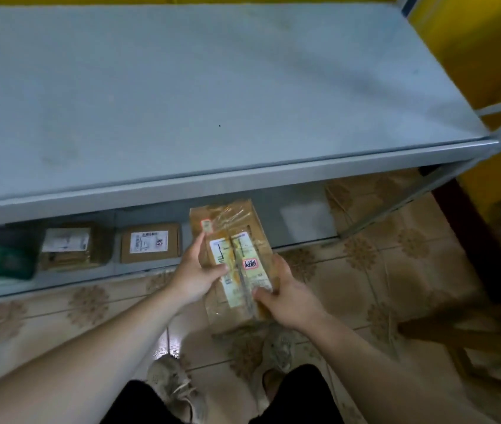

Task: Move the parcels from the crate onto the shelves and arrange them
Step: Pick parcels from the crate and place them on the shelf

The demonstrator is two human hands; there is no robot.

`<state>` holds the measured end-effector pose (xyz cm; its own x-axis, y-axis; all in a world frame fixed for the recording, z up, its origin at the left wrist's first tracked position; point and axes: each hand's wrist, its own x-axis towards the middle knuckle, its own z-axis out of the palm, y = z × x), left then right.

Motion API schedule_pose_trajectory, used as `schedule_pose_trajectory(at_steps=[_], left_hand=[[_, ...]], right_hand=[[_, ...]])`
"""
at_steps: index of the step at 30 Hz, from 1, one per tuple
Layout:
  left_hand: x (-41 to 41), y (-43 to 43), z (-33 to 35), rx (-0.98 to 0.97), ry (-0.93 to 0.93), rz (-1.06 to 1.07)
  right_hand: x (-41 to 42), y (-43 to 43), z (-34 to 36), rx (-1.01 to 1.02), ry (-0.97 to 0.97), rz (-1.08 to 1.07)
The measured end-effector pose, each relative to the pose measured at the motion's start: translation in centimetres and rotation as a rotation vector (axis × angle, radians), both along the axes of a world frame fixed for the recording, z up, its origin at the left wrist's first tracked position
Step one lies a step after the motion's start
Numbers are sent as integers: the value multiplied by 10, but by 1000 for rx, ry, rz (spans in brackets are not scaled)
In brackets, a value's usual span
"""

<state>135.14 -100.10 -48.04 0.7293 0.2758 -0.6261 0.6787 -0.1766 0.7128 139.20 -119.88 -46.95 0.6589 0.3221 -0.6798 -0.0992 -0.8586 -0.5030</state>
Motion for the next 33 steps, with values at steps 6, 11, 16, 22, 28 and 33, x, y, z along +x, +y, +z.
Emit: schedule_pose_trajectory(at_steps=[6,11,16,22,28,33], left_hand=[[36,26,-108,35,-46,106],[73,46,-200,153,-135,99],[109,59,-266,261,-204,49],[155,80,-323,270,-359,28],[171,94,-341,393,-330,4],[170,78,-336,858,-253,-142]], right_hand=[[41,28,-114,83,-95,72],[80,53,-219,158,-193,58],[118,74,-295,204,-317,37],[167,97,-353,287,-406,0],[189,100,-379,383,-374,-25],[208,86,-398,369,-388,-176]])
